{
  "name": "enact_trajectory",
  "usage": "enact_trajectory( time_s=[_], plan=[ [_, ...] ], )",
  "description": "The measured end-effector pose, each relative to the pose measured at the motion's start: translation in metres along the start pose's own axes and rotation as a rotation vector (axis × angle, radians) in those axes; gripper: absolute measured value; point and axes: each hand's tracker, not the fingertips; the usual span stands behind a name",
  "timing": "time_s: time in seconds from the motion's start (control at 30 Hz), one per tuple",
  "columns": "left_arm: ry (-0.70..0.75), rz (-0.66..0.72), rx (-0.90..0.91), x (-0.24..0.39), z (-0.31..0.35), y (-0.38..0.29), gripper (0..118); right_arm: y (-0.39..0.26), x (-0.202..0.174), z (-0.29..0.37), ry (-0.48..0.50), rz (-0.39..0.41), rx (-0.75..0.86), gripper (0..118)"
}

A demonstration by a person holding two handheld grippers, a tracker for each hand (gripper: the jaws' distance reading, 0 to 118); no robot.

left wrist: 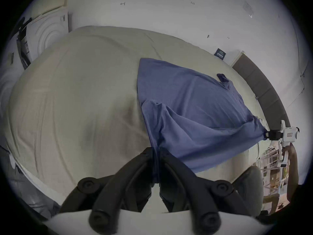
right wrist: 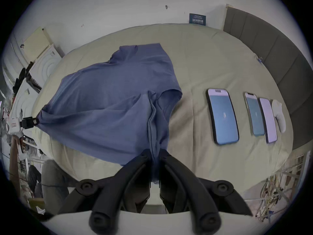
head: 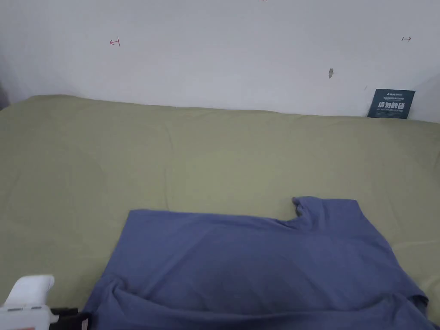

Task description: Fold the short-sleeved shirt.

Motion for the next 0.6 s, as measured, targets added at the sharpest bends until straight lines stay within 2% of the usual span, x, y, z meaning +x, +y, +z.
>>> enact_trajectory(
  time_s=[0.17,0.27,0.37,0.4,0.43,0.47,0.5,0.53,0.57,0.6],
  plan=[
    [-0.014,0.062,-0.061,-0.015,0.001,-0.057,7,-0.043,-0.004,-0.007,-0.001,0.006,-0.060,7],
    [-0.032,0.155,-0.051,-0.027,-0.008,-0.078,7,-0.058,-0.001,-0.020,-0.005,-0.012,-0.065,7],
    [-0.110,0.267,0.011,-0.041,-0.006,-0.082,8,-0.062,0.006,-0.024,0.019,-0.077,-0.045,7],
    [-0.125,0.291,0.019,-0.044,-0.005,-0.083,12,-0.062,0.007,-0.022,0.038,-0.109,-0.038,7],
    [-0.118,0.303,0.031,-0.043,0.001,-0.085,23,-0.062,0.008,-0.019,0.070,-0.141,-0.033,9],
    [-0.075,0.295,0.044,-0.039,0.009,-0.088,44,-0.062,0.008,-0.013,0.084,-0.165,-0.034,14],
    [-0.036,0.281,0.077,-0.041,0.018,-0.090,73,-0.064,0.014,-0.002,0.063,-0.182,-0.008,36],
    [0.001,0.276,0.109,-0.039,0.028,-0.092,82,-0.065,0.013,0.007,0.044,-0.172,0.027,56],
    [0.026,0.257,0.166,-0.034,0.043,-0.094,83,-0.066,0.009,0.021,0.026,-0.144,0.073,71],
    [0.027,0.233,0.244,-0.027,0.058,-0.093,83,-0.067,0.004,0.035,0.015,-0.121,0.143,72]
  ],
)
